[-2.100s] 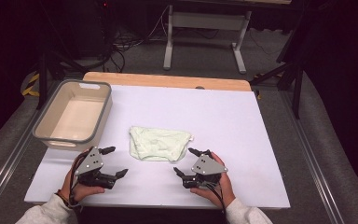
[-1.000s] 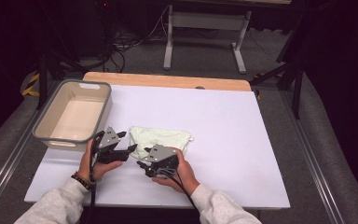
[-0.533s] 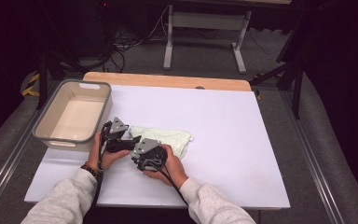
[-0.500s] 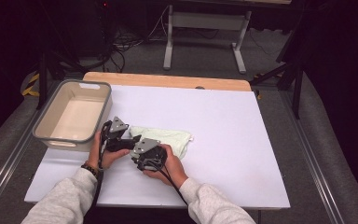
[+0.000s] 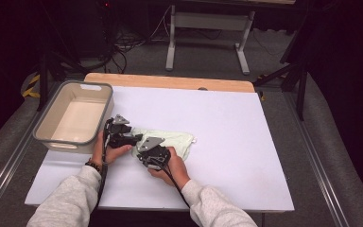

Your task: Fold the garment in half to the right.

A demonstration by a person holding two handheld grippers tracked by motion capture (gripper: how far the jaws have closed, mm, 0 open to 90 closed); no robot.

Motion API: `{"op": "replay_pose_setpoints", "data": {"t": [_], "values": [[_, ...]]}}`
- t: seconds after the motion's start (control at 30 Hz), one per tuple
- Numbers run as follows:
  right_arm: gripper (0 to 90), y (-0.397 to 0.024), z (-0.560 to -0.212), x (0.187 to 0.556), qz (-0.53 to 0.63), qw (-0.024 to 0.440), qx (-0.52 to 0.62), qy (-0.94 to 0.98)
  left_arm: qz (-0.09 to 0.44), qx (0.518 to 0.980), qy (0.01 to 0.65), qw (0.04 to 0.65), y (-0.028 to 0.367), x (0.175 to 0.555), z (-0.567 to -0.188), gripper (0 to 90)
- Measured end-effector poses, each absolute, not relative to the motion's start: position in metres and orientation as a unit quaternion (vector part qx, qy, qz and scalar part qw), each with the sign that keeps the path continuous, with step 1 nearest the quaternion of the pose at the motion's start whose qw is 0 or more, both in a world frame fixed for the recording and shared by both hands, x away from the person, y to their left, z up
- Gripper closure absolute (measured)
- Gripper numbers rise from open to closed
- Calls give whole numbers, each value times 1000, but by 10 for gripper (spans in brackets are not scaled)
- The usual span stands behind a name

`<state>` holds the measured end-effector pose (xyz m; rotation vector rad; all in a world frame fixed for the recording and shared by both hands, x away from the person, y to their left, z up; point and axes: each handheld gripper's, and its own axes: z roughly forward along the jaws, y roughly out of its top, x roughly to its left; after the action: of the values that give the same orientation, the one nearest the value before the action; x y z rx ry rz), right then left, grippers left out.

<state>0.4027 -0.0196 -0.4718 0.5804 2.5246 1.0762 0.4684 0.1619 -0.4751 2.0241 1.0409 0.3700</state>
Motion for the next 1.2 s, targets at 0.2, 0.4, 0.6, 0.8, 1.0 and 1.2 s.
{"op": "replay_pose_setpoints", "data": {"t": [0.2,0.4,0.6,0.8,1.0,1.2], "values": [[850,-22,-472,399,383,176,200,885,127,806,400,418,163,465,-472,672],[852,-26,-469,396,398,177,196,879,133,797,399,433,165,460,-468,712],[851,-30,-466,394,409,174,194,875,192,807,374,414,154,447,-459,703],[848,-30,-467,391,412,176,189,874,176,792,387,438,156,443,-456,703],[847,-32,-466,383,429,185,170,868,182,776,389,462,160,434,-448,704],[847,-35,-461,380,453,183,170,856,190,771,396,461,161,428,-443,701]]}}
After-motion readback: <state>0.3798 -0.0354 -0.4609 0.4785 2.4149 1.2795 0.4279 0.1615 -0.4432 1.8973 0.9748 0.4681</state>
